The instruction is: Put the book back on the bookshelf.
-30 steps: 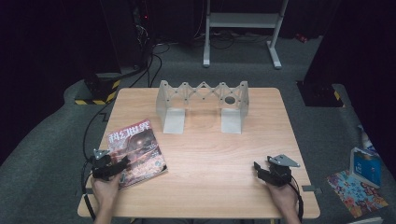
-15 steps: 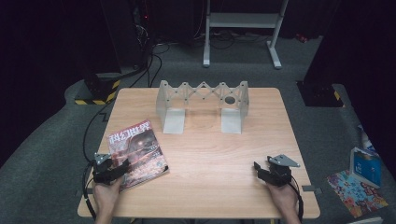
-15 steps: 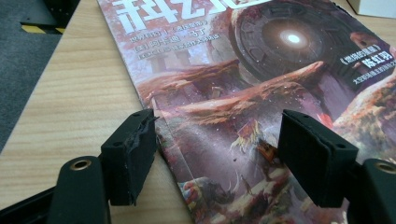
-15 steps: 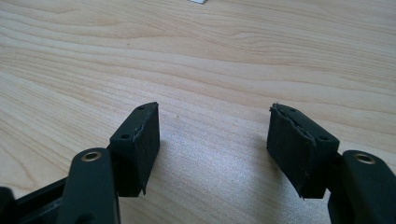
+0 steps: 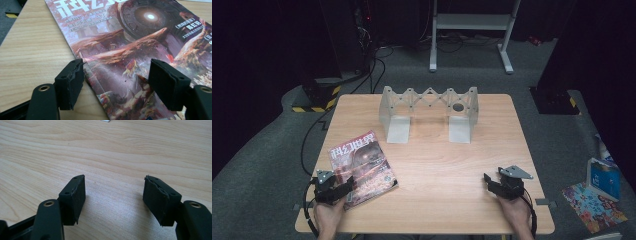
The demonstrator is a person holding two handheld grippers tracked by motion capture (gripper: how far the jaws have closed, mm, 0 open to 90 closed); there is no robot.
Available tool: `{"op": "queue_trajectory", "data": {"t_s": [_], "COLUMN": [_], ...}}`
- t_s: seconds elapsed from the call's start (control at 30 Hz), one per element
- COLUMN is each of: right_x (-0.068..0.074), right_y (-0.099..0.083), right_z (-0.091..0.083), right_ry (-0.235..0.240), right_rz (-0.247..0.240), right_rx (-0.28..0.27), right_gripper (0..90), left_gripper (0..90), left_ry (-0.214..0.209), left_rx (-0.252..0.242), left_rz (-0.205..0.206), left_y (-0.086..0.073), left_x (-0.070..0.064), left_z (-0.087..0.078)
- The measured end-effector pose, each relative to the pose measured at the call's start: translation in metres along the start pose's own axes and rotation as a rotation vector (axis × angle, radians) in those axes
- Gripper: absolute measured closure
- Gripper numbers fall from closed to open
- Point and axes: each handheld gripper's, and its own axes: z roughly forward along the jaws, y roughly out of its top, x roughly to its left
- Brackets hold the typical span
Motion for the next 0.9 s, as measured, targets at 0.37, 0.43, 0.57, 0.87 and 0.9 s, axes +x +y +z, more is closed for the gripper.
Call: {"op": "queue_trajectory", "data": {"t_s": [0.37,0.43,0.57,0.87,0.9], "right_x": [0.0,0.0,0.0,0.0,0.0], "right_y": [0.0,0.0,0.0,0.0,0.0], "right_z": [0.0,0.0,0.0,0.0,0.0], "right_ry": [0.0,0.0,0.0,-0.001,-0.001], "right_rz": [0.0,0.0,0.001,0.0,0.0], "right_rx": [0.0,0.0,0.0,-0.001,-0.001], "right_gripper": [34.6,34.6,34.6,34.6,34.6], "left_gripper": [29.3,30.2,31.7,31.7,31.6], "left_ry": [0.003,0.007,0.01,-0.017,-0.018], "left_rx": [0.028,0.033,0.037,0.041,0.039], "left_rz": [0.027,0.051,0.065,0.06,0.064], "left_y": [-0.006,-0.007,-0.009,-0.014,-0.014], "left_x": [-0.017,-0.021,-0.027,-0.031,-0.033], "left_z": [-0.01,-0.013,-0.017,-0.021,-0.022]}}
